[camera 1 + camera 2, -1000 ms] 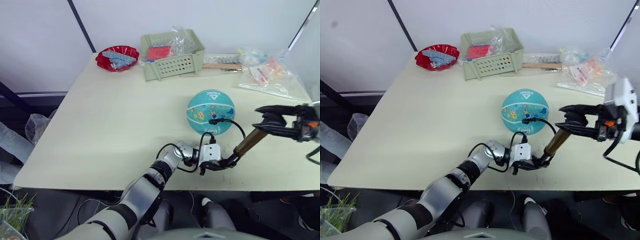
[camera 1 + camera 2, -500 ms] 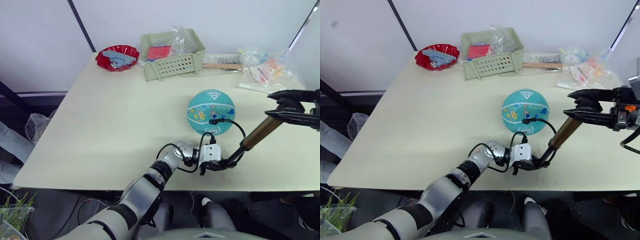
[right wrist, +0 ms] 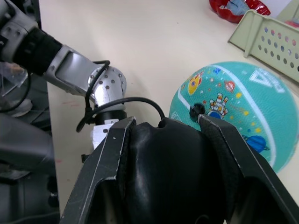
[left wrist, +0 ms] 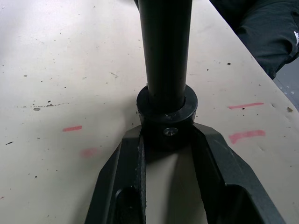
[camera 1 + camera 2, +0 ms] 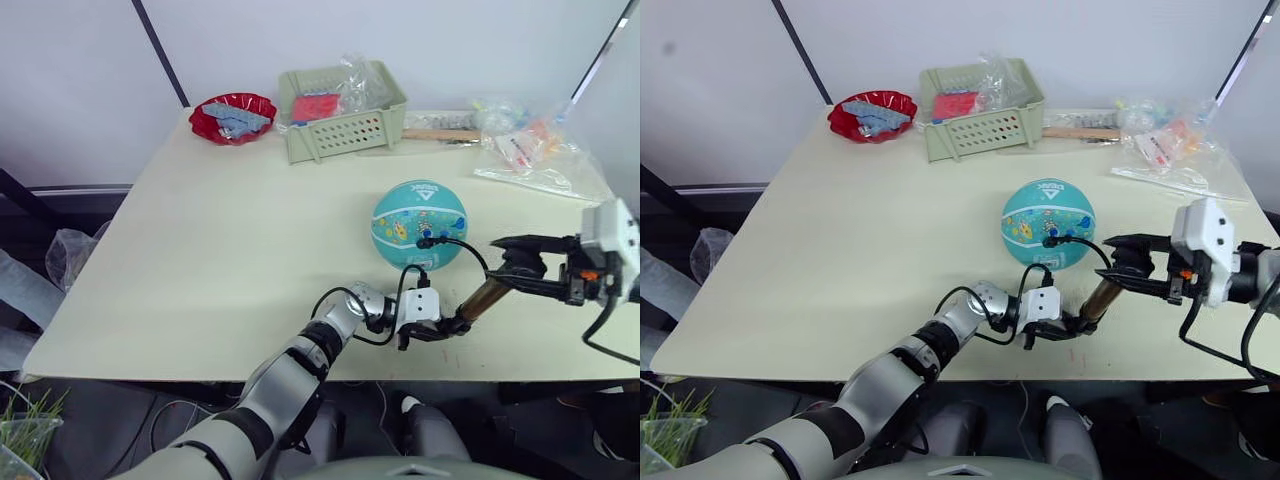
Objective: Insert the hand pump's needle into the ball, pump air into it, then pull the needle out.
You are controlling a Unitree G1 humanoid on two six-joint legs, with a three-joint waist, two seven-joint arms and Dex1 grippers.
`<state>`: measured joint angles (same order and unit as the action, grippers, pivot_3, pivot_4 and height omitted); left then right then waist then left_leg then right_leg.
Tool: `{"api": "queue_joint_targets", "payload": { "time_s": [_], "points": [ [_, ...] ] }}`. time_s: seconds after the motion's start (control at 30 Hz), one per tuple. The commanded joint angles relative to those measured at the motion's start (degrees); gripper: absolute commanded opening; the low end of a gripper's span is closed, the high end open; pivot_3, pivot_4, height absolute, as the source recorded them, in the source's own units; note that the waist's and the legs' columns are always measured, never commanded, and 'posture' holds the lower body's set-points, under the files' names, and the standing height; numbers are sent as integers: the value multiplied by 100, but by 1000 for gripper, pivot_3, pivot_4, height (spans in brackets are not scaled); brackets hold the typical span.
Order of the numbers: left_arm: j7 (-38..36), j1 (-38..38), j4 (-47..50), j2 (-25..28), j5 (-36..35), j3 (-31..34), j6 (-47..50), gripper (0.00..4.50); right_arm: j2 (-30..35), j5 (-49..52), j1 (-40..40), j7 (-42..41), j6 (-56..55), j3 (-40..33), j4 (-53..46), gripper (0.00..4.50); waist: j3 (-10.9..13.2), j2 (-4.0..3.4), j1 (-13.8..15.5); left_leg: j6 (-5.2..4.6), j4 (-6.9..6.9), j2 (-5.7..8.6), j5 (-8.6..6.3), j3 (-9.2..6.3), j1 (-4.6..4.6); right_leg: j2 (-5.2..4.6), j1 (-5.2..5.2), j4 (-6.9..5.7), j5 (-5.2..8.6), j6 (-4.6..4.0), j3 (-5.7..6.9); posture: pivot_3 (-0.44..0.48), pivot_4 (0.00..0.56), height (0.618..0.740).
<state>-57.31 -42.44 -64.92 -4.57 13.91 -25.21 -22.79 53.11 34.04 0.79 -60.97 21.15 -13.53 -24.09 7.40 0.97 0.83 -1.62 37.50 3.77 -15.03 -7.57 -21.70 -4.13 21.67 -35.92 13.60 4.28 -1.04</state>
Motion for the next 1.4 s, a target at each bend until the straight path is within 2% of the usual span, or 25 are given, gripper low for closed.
{"api": "queue_joint_targets", "payload": {
  "time_s": [0.03, 0.13, 0.3, 0.57, 0.63, 0.93, 1.1, 1.23, 1.4],
  "points": [
    [-28, 204, -336, 102, 315, -218, 233, 980, -418, -974, 346, 197, -687, 770, 535, 1632, -16, 18, -1, 0, 0, 0, 0, -2, 2, 2, 0, 0, 0, 0, 1, 0, 150, 740],
    [-45, 216, -325, 109, 318, -226, 234, 980, -560, -1060, 310, 208, -892, 847, 678, 1632, -26, 18, -16, 0, 1, 0, 0, 4, 9, 2, -4, 0, 1, 4, -5, 0, 150, 740],
    [-42, 200, -321, 120, 307, -220, 247, 980, -413, -729, 180, 77, -810, 515, 601, 1632, -34, 30, -12, 1, 0, -6, 0, -2, 25, 11, -11, -3, 13, 22, -5, 0, 150, 740],
    [-42, 155, -353, 132, 310, -198, 242, 980, 282, 526, -351, -197, 100, -523, 62, 1632, -12, -1, 23, 1, 0, 3, 0, -6, -6, 2, 6, -1, -1, -2, -4, 0, 150, 740],
    [-46, 151, -357, 128, 313, -199, 237, 980, 541, 990, -589, -230, 480, -923, -57, 1632, 13, -36, 21, 0, 0, 5, 0, -5, -11, -2, 8, 0, -1, -2, -4, 0, 150, 740],
    [-50, 150, -380, 117, 328, -215, 216, 980, 1270, 2045, -1267, -237, 1575, -1920, -84, 1632, 39, -46, 22, -1, -2, 6, 0, -1, -17, -9, 13, 2, -1, -2, -3, 0, 150, 740],
    [-50, 136, -401, 124, 341, -224, 204, 980, 1616, 2495, -1746, -171, 2107, -2182, 6, 1632, 45, -54, 23, -1, -2, 5, 0, 0, -19, -10, 17, 1, -1, -2, -2, 0, 150, 740],
    [-43, 128, -409, 125, 339, -220, 197, 980, 1785, 2535, -1833, -212, 2390, -2290, 92, 1632, 46, -54, 23, -1, -2, 6, 0, 1, -29, -13, 26, 2, -1, -1, -2, 0, 150, 740],
    [-58, 139, -405, 121, 335, -221, 191, 980, 1539, 2248, -1528, -191, 2330, -2071, -49, 1632, 46, -54, 25, -2, -2, 6, -1, 0, -33, -14, 32, 2, -1, -1, -2, 0, 150, 740]
  ]
}}
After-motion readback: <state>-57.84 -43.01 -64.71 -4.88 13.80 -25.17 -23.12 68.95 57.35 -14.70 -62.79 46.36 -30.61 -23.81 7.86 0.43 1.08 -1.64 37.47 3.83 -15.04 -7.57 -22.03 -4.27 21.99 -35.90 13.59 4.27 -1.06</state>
